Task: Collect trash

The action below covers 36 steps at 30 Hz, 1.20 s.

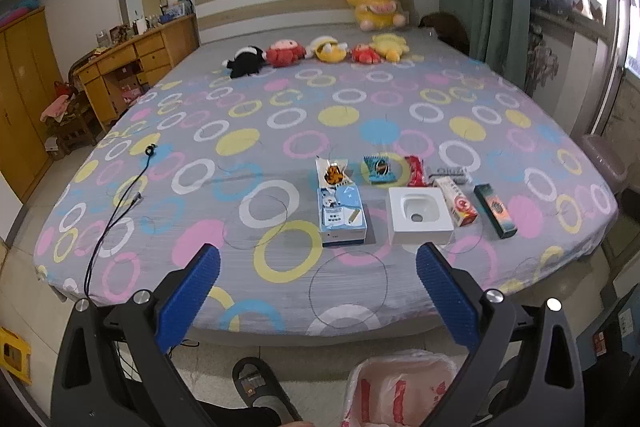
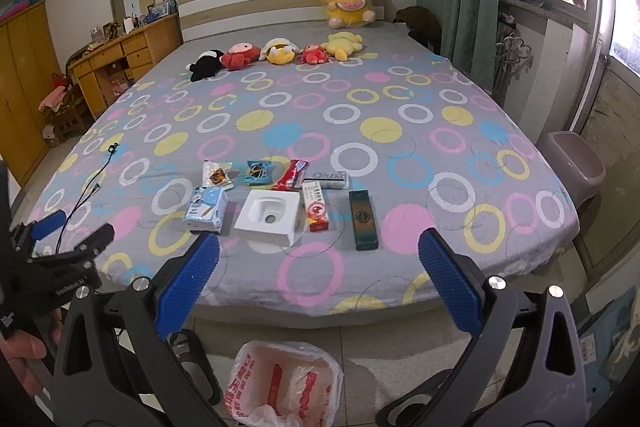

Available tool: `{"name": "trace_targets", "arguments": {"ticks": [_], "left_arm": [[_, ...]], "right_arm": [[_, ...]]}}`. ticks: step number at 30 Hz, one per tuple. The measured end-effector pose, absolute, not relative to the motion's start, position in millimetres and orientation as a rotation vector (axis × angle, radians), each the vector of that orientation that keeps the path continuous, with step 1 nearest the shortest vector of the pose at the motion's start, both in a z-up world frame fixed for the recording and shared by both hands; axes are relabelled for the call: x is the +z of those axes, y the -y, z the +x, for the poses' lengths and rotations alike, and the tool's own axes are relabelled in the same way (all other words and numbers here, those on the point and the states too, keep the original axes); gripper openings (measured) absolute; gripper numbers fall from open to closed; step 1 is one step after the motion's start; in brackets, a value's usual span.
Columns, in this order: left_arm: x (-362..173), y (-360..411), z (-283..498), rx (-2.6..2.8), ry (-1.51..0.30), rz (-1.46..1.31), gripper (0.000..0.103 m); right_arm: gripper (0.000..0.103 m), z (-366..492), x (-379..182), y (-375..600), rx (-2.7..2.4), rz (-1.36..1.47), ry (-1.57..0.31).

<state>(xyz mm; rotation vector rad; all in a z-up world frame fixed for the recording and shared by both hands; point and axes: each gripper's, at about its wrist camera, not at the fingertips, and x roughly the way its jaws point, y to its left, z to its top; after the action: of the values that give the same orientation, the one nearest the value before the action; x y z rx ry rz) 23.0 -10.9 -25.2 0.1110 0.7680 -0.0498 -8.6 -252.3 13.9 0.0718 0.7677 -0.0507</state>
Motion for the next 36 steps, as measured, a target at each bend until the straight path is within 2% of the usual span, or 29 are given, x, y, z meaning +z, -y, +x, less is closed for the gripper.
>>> {"name": "trace_targets", "arguments": {"ticks": [10, 36], "left_arm": [[-50, 25, 75, -0.049, -0.821, 0.11, 0.096], [-171, 36, 225, -0.001, -1.159, 0.096, 0.096]], "right_arm": [[0.098, 49, -3, 290, -0.061, 0.106, -0.843], [0.098, 197, -135, 320, -0.051, 0.146, -1.136]]}}
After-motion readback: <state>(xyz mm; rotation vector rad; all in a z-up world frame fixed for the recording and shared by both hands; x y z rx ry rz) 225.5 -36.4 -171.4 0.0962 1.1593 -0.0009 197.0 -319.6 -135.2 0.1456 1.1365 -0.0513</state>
